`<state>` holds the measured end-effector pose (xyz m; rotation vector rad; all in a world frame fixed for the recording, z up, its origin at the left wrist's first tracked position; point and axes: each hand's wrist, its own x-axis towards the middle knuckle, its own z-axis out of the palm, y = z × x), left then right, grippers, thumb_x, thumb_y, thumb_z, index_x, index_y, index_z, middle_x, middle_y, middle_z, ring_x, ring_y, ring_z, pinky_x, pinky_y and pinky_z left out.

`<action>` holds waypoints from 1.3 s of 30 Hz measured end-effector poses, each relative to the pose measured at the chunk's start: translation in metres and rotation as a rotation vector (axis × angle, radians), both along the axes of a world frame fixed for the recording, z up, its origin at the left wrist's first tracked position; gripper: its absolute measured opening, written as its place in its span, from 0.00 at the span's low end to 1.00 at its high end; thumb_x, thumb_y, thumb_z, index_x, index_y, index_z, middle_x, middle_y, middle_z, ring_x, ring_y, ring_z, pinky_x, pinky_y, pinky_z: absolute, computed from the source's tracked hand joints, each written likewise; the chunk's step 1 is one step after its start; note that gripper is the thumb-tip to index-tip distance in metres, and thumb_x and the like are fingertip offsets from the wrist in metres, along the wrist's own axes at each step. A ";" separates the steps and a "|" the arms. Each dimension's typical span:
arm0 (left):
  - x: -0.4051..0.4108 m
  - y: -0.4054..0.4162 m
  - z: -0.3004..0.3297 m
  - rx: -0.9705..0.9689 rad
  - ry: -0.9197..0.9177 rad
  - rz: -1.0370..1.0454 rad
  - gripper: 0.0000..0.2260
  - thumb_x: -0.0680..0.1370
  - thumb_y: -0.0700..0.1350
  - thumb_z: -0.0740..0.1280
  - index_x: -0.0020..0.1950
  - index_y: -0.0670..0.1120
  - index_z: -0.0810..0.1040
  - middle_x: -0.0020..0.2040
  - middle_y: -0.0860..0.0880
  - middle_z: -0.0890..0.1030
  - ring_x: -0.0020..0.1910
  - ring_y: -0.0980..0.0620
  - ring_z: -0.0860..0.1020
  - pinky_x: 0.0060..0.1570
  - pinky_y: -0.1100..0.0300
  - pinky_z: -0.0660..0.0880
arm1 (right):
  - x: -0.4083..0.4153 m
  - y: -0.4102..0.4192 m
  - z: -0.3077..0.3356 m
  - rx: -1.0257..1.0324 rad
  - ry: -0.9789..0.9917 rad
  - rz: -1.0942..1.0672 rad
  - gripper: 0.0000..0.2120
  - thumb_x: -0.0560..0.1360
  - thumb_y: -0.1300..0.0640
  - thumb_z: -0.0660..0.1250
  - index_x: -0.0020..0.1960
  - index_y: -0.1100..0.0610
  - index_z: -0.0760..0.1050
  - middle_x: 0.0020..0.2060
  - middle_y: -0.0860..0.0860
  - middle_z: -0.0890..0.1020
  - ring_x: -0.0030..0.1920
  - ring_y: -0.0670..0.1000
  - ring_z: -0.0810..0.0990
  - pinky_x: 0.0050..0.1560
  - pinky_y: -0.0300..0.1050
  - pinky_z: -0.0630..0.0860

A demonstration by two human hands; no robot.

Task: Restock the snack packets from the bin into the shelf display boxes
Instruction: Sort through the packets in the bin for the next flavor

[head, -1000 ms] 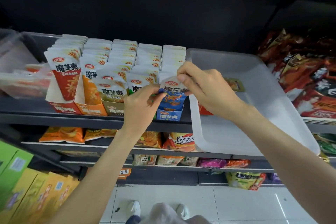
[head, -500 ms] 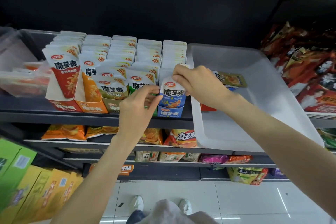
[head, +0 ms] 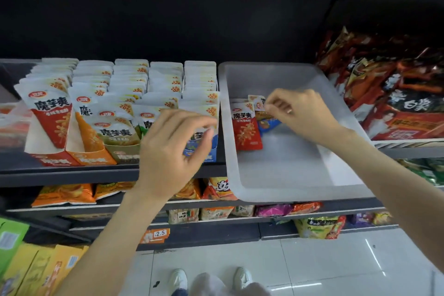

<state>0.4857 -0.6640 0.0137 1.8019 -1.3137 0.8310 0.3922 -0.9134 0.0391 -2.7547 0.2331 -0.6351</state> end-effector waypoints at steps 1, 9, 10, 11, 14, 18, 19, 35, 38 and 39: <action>-0.006 -0.006 0.002 0.103 -0.012 -0.056 0.08 0.78 0.45 0.66 0.53 0.45 0.80 0.47 0.47 0.83 0.48 0.51 0.78 0.51 0.61 0.73 | -0.001 -0.009 -0.010 -0.077 0.096 -0.008 0.07 0.76 0.52 0.65 0.50 0.53 0.79 0.43 0.49 0.84 0.46 0.53 0.83 0.47 0.51 0.78; -0.016 -0.022 -0.015 0.568 0.137 -0.055 0.21 0.78 0.57 0.57 0.60 0.47 0.80 0.61 0.50 0.79 0.59 0.51 0.77 0.54 0.55 0.76 | 0.019 -0.016 -0.057 -0.380 0.861 0.303 0.30 0.81 0.41 0.50 0.78 0.54 0.51 0.77 0.51 0.50 0.76 0.52 0.51 0.75 0.47 0.48; -0.016 -0.022 -0.016 0.576 0.150 -0.055 0.21 0.78 0.57 0.56 0.60 0.47 0.80 0.61 0.50 0.79 0.59 0.51 0.77 0.54 0.55 0.76 | 0.011 -0.017 -0.054 -0.401 0.883 0.325 0.28 0.81 0.41 0.49 0.77 0.53 0.56 0.77 0.51 0.55 0.75 0.54 0.56 0.74 0.48 0.53; -0.016 -0.022 -0.016 0.582 0.155 -0.048 0.21 0.78 0.57 0.56 0.60 0.47 0.80 0.62 0.50 0.79 0.60 0.51 0.77 0.54 0.56 0.76 | 0.003 -0.019 -0.052 -0.401 0.884 0.343 0.26 0.81 0.41 0.49 0.74 0.53 0.63 0.74 0.51 0.62 0.72 0.54 0.63 0.71 0.49 0.61; -0.015 -0.022 -0.015 0.593 0.160 -0.037 0.21 0.78 0.58 0.57 0.60 0.48 0.80 0.62 0.51 0.79 0.60 0.53 0.77 0.54 0.58 0.75 | -0.009 -0.024 -0.045 -0.296 0.719 0.321 0.19 0.80 0.42 0.55 0.61 0.50 0.76 0.59 0.47 0.78 0.59 0.51 0.76 0.55 0.48 0.73; -0.015 -0.024 -0.011 0.585 0.155 -0.038 0.20 0.77 0.58 0.57 0.59 0.49 0.80 0.60 0.52 0.80 0.58 0.54 0.78 0.49 0.60 0.75 | 0.020 -0.030 -0.046 -0.345 0.655 0.195 0.32 0.73 0.41 0.67 0.73 0.50 0.63 0.70 0.50 0.68 0.70 0.54 0.66 0.66 0.52 0.66; -0.015 -0.024 -0.010 0.586 0.151 -0.037 0.20 0.76 0.58 0.57 0.59 0.49 0.80 0.60 0.52 0.80 0.57 0.54 0.78 0.48 0.61 0.75 | 0.027 -0.031 -0.046 -0.400 0.721 0.172 0.41 0.71 0.40 0.69 0.76 0.51 0.55 0.73 0.51 0.63 0.72 0.55 0.63 0.68 0.53 0.63; -0.042 -0.043 0.021 0.305 0.755 -0.218 0.30 0.71 0.64 0.68 0.70 0.56 0.66 0.60 0.63 0.75 0.59 0.68 0.72 0.58 0.73 0.69 | -0.019 -0.010 0.065 -0.094 0.278 0.333 0.08 0.77 0.45 0.64 0.47 0.50 0.75 0.38 0.45 0.81 0.38 0.47 0.77 0.39 0.48 0.73; -0.040 -0.037 0.041 0.196 0.827 -0.255 0.16 0.72 0.51 0.72 0.58 0.57 0.72 0.50 0.66 0.78 0.50 0.70 0.77 0.50 0.73 0.73 | -0.023 0.027 0.108 0.059 0.019 0.378 0.07 0.74 0.48 0.66 0.44 0.52 0.77 0.34 0.45 0.81 0.34 0.44 0.77 0.35 0.32 0.68; -0.035 -0.028 0.047 0.151 0.839 -0.262 0.12 0.73 0.48 0.72 0.55 0.55 0.74 0.48 0.64 0.79 0.47 0.68 0.78 0.47 0.72 0.74 | -0.020 0.042 0.117 0.154 -0.034 0.382 0.04 0.74 0.50 0.68 0.43 0.50 0.76 0.34 0.42 0.81 0.35 0.40 0.78 0.35 0.29 0.68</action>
